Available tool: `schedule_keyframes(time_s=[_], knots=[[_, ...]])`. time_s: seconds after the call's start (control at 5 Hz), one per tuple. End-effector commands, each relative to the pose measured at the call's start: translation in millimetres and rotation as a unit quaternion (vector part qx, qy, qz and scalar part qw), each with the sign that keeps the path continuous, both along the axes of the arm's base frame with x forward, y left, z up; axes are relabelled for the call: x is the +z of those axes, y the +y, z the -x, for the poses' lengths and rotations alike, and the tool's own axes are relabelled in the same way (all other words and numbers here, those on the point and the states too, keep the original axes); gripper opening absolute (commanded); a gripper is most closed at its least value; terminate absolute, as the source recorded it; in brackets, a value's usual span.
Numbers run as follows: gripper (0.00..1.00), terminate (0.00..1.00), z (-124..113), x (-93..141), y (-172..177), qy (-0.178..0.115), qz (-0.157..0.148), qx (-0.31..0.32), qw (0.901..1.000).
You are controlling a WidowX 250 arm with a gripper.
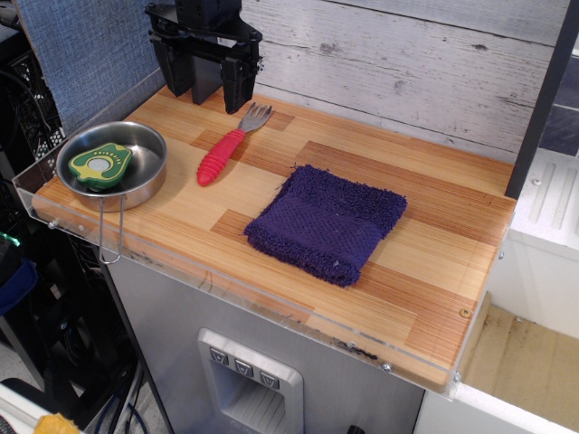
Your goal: Move the purple towel to the back edge of the table
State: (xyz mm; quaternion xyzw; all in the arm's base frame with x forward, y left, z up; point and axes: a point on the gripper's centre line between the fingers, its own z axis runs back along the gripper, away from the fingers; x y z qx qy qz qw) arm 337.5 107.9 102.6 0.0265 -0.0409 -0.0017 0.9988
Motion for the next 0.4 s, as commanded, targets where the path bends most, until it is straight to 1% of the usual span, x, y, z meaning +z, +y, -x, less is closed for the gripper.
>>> schedule_keyframes(time_s=[0.0,0.2], knots=[[1.0,0.0,0,0,0,0.0,0.0,0.0,1.0],[1.0,0.0,4,-2,-18,0.001,0.021,0.01,0.9997]])
